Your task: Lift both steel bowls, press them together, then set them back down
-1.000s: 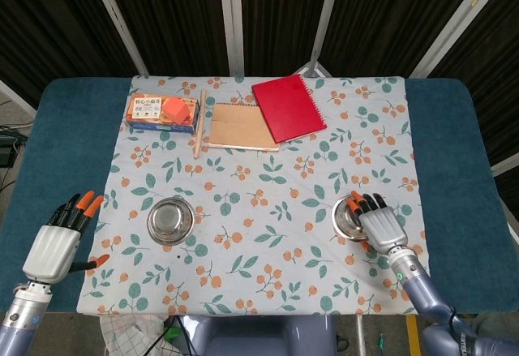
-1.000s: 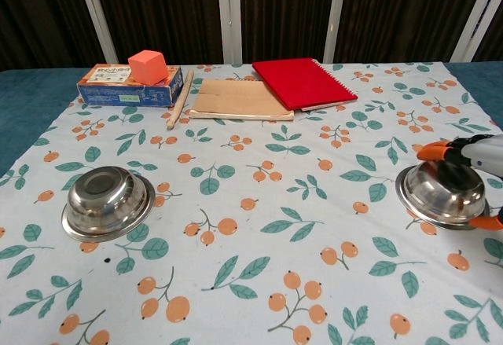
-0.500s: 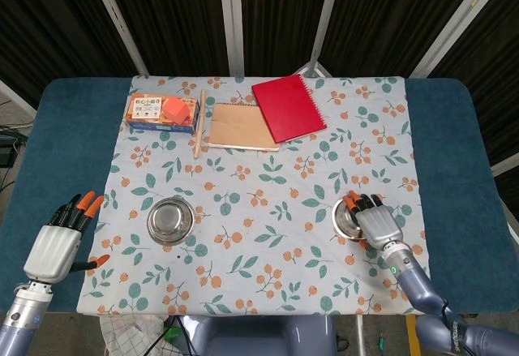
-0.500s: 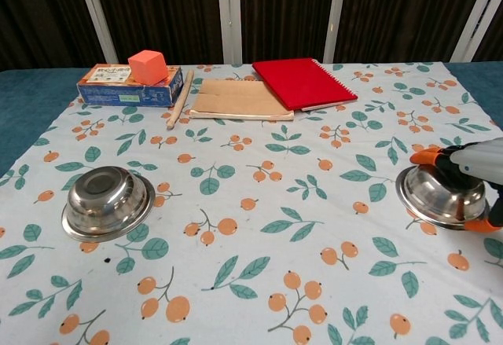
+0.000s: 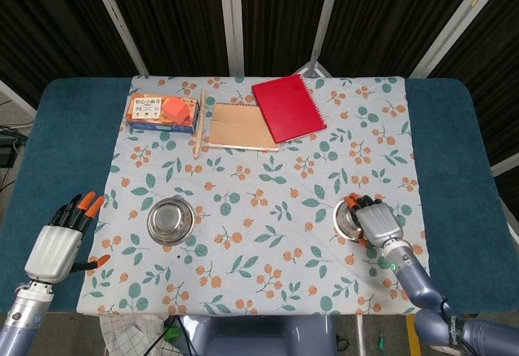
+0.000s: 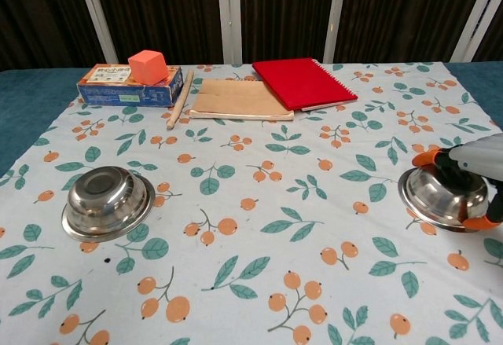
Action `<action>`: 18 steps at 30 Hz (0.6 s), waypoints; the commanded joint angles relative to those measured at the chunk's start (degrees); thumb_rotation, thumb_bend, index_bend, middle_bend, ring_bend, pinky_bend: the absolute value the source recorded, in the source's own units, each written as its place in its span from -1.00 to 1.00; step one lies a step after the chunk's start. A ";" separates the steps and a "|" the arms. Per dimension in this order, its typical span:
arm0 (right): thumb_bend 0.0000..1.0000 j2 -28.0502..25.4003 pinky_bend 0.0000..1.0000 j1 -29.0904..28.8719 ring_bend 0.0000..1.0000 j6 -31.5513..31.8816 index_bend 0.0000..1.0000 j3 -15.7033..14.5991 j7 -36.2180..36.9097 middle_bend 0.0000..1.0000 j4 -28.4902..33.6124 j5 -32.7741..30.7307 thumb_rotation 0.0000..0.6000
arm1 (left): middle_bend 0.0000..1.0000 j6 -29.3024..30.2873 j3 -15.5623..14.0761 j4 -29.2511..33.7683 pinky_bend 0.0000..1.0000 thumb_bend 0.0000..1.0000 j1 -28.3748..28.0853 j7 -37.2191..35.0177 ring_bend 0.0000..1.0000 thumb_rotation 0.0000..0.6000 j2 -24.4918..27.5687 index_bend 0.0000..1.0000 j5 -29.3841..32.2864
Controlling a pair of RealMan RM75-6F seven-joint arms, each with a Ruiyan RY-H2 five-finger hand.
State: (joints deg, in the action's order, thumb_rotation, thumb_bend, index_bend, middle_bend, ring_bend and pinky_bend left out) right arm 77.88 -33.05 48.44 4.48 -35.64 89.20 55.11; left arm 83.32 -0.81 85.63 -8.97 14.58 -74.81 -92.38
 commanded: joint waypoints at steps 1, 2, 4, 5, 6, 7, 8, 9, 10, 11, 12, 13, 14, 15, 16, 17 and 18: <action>-0.36 0.55 -0.40 -0.24 -0.52 0.78 -0.56 -0.12 0.31 -0.33 -0.66 0.60 1.00 | -1.00 -0.11 -0.04 -0.04 -0.68 -0.83 -0.04 0.04 -1.00 0.42 -0.04 -1.00 0.02; -0.35 0.72 -0.39 -0.28 -0.50 1.01 -0.54 -0.17 0.43 -0.29 -0.87 0.83 1.00 | -1.00 -0.14 -0.04 -0.07 -0.68 -0.83 -0.06 0.10 -1.00 0.42 -0.06 -1.00 0.01; -0.35 1.12 -0.38 -0.35 -0.44 1.56 -0.47 -0.29 0.76 -0.23 -1.34 1.40 1.00 | -1.00 -0.23 -0.05 -0.14 -0.68 -0.83 -0.10 0.20 -1.00 0.42 -0.13 -1.00 0.03; -0.35 1.25 -0.36 -0.40 -0.41 1.69 -0.43 -0.37 0.85 -0.20 -1.53 1.56 1.00 | -1.00 -0.27 -0.06 -0.17 -0.68 -0.83 -0.12 0.26 -1.00 0.42 -0.15 -1.00 0.04; -0.36 1.37 -0.33 -0.45 -0.36 1.80 -0.37 -0.45 0.91 -0.16 -1.73 1.68 1.00 | -1.00 -0.32 -0.06 -0.19 -0.68 -0.83 -0.13 0.31 -1.00 0.42 -0.17 -1.00 0.07; -0.36 1.51 -0.29 -0.50 -0.31 1.89 -0.32 -0.54 0.93 -0.11 -1.96 1.78 1.00 | -1.00 -0.37 -0.05 -0.20 -0.68 -0.83 -0.15 0.34 -1.00 0.42 -0.19 -1.00 0.11; -0.36 1.64 -0.24 -0.55 -0.26 1.95 -0.26 -0.63 0.96 -0.05 -2.16 1.81 1.00 | -1.00 -0.39 -0.05 -0.19 -0.68 -0.83 -0.16 0.36 -1.00 0.42 -0.20 -1.00 0.13; -0.36 1.78 -0.20 -0.62 -0.22 1.98 -0.22 -0.73 1.06 -0.01 -2.35 1.79 1.00 | -1.00 -0.39 -0.04 -0.21 -0.68 -0.83 -0.17 0.44 -1.00 0.42 -0.23 -1.00 0.15; -0.35 1.89 -0.15 -0.65 -0.16 2.16 -0.16 -0.78 1.14 0.05 -2.48 1.96 1.00 | -1.00 -0.38 -0.04 -0.20 -0.68 -0.83 -0.17 0.48 -1.00 0.42 -0.26 -1.00 0.14; -0.35 2.00 -0.12 -0.66 -0.11 2.46 -0.10 -0.79 1.21 0.10 -2.62 2.21 1.00 | -1.00 -0.37 -0.06 -0.21 -0.68 -0.83 -0.16 0.49 -1.00 0.42 -0.27 -1.00 0.13; -0.35 2.09 -0.09 -0.64 -0.05 2.73 0.00 -0.82 1.36 0.18 -2.71 2.49 1.00 | -1.00 -0.37 -0.08 -0.22 -0.68 -0.83 -0.16 0.50 -1.00 0.42 -0.29 -1.00 0.11; -0.34 2.17 -0.06 -0.62 0.01 3.01 0.12 -0.81 1.56 0.25 -2.76 2.77 1.00 | -1.00 -0.38 -0.09 -0.27 -0.68 -0.83 -0.18 0.53 -1.00 0.42 -0.33 -1.00 0.07; -0.33 2.28 -0.03 -0.61 0.07 3.52 0.24 -0.83 1.74 0.31 -2.90 3.36 1.00 | -1.00 -0.41 -0.12 -0.38 -0.68 -0.83 -0.25 0.56 -1.00 0.43 -0.40 -1.00 -0.05; -0.32 2.34 -0.01 -0.61 0.12 3.83 0.32 -0.89 1.75 0.36 -3.03 3.73 1.00 | -1.00 -0.51 -0.17 -0.46 -0.68 -0.83 -0.32 0.54 -1.00 0.44 -0.48 -1.00 -0.15; -0.30 2.35 0.02 -0.63 0.17 4.08 0.42 -0.96 1.70 0.42 -3.10 4.04 1.00 | -1.00 -0.64 -0.22 -0.55 -0.68 -0.82 -0.41 0.47 -1.00 0.46 -0.57 -1.00 -0.24; -0.29 2.33 0.05 -0.64 0.21 4.22 0.50 -1.04 1.71 0.46 -3.10 4.26 1.00 | -0.99 -0.83 -0.28 -0.69 -0.66 -0.81 -0.55 0.34 -1.00 0.48 -0.68 -1.00 -0.37; -0.28 2.23 0.07 -0.65 0.23 4.21 0.53 -1.12 1.78 0.47 -3.01 4.29 1.00 | -0.98 -1.07 -0.34 -0.87 -0.65 -0.80 -0.72 0.11 -1.00 0.50 -0.81 -1.00 -0.50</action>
State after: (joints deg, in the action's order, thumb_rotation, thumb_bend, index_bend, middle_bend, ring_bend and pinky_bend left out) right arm 80.16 -33.69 52.60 3.45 -33.93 86.18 59.37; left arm 82.38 -1.09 84.88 -9.59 14.81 -75.53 -92.78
